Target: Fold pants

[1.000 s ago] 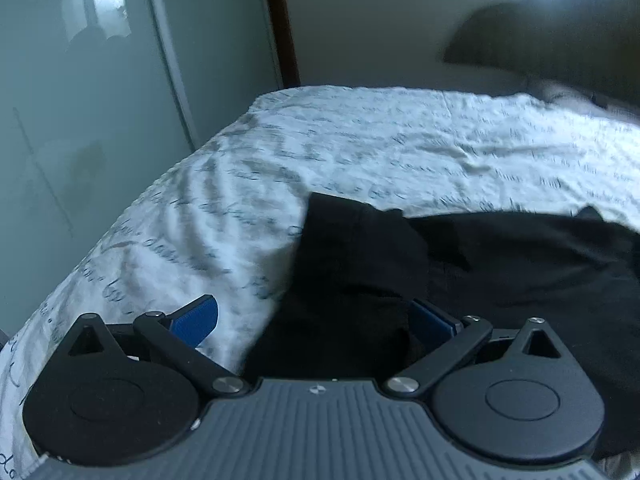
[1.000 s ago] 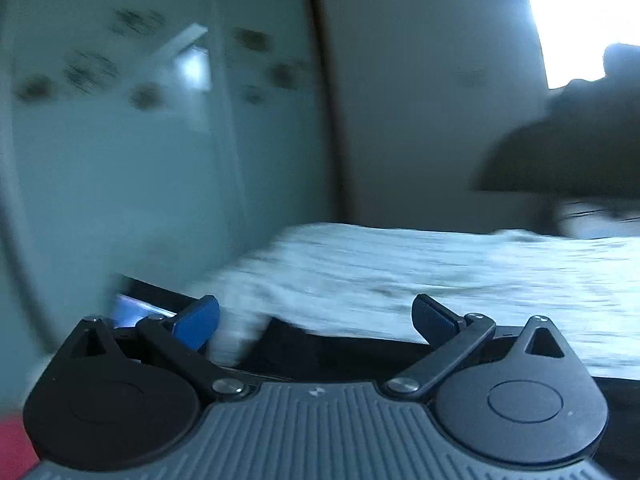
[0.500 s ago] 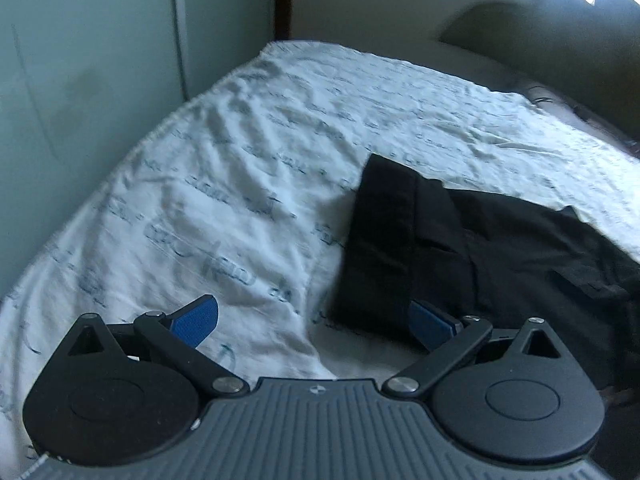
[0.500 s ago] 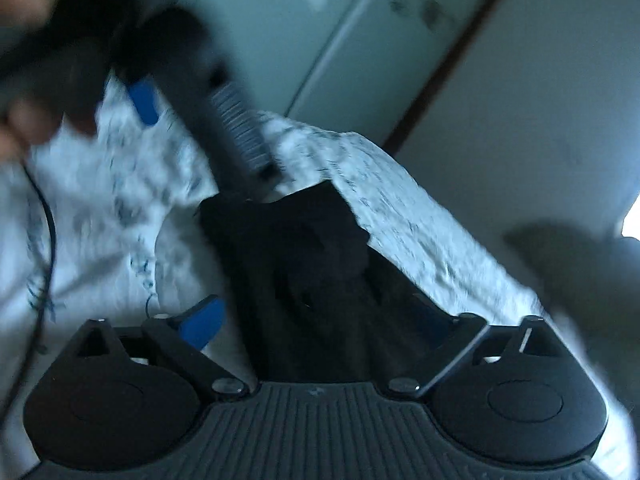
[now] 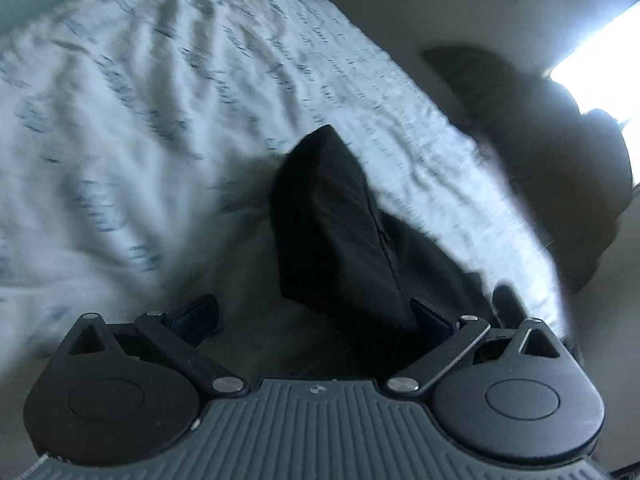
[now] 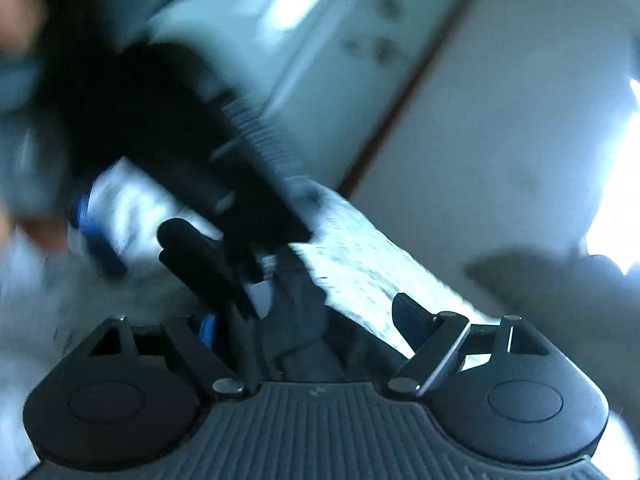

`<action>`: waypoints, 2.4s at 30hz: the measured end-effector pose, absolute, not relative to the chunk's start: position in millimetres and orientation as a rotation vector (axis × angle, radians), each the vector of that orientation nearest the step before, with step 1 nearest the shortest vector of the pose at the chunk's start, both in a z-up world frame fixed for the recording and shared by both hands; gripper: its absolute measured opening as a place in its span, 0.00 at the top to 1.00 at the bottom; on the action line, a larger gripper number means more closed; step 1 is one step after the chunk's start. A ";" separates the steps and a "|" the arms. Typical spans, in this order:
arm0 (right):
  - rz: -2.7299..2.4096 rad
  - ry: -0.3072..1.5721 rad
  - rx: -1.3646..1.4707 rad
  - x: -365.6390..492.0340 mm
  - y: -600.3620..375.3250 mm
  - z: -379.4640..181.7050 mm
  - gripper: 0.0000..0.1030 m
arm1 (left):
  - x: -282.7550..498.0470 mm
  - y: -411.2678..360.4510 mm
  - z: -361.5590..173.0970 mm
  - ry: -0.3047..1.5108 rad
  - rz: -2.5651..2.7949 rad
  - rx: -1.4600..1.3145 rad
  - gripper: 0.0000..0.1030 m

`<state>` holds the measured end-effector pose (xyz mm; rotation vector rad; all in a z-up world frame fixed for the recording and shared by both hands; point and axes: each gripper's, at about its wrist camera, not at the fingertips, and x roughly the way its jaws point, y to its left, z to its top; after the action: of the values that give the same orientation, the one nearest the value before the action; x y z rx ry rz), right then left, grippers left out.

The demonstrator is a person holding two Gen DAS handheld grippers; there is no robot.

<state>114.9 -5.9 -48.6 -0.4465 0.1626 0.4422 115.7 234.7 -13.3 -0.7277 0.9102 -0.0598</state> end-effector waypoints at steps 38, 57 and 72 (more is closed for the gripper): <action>0.623 0.453 0.355 124.5 -170.8 -26.1 0.67 | 76.1 58.3 77.7 0.522 -0.197 -0.329 0.83; 0.281 0.453 0.667 104.1 -390.1 -71.2 0.74 | 107.5 -179.9 31.1 0.671 -0.477 -0.095 0.80; -0.117 0.363 0.682 57.1 -477.8 -75.6 0.73 | 126.5 -181.3 54.9 0.637 -0.606 -0.176 0.16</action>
<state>57.1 -477.8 -75.6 0.6820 0.3634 -0.1170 126.5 -181.3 54.9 -0.1760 0.6371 -0.6059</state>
